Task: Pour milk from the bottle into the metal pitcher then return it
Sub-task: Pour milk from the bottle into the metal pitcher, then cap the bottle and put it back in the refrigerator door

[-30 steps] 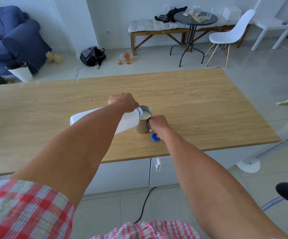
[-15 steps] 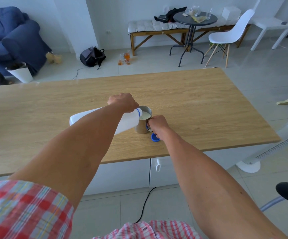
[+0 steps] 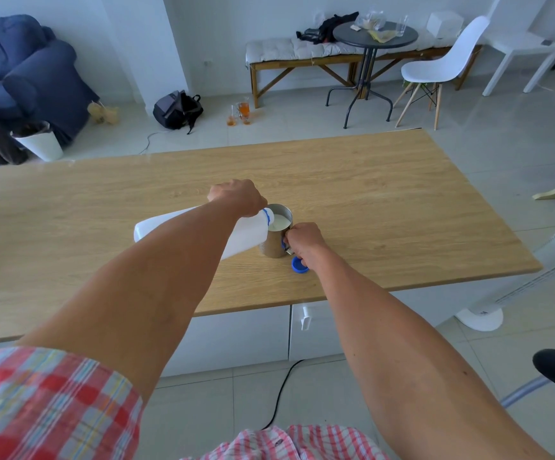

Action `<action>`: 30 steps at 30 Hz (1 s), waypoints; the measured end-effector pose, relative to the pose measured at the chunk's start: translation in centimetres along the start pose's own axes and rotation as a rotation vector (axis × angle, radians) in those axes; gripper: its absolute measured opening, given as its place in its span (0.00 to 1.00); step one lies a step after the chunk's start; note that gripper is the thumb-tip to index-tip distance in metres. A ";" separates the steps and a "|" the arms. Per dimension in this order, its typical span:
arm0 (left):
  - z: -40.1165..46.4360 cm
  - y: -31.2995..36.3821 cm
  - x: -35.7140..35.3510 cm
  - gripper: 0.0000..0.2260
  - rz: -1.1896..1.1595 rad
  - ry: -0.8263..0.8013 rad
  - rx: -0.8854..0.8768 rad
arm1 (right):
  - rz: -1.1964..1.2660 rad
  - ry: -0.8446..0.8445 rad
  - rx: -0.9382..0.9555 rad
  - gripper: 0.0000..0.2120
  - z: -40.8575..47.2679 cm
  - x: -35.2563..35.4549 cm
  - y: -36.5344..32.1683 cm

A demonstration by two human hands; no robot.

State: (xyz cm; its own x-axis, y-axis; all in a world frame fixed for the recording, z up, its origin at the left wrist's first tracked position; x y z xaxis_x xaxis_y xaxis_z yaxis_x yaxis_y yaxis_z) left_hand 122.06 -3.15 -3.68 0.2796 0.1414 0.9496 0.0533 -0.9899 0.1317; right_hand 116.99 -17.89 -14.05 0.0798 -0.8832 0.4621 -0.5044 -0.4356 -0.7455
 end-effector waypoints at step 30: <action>-5.2 -9.3 -0.5 0.19 -1.054 0.463 0.020 | -0.405 0.263 0.165 0.35 -2.3 -2.1 7.2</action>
State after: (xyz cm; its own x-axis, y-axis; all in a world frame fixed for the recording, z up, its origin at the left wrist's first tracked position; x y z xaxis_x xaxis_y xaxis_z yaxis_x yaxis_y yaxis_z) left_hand 116.45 5.95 -3.87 -0.2919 0.8758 0.3844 0.0677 -0.3820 0.9217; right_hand 111.20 -18.80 -19.31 0.0112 -0.5734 0.8192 -0.3341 -0.7743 -0.5374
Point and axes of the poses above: each hand's wrist, its own z-axis towards the middle knuckle, its own x-axis out of the back of the hand, y = z × x, the point moved 3 cm from there along z, towards the middle knuckle, and after that the axes turned 9 degrees about -z, right-handed, at the moved point
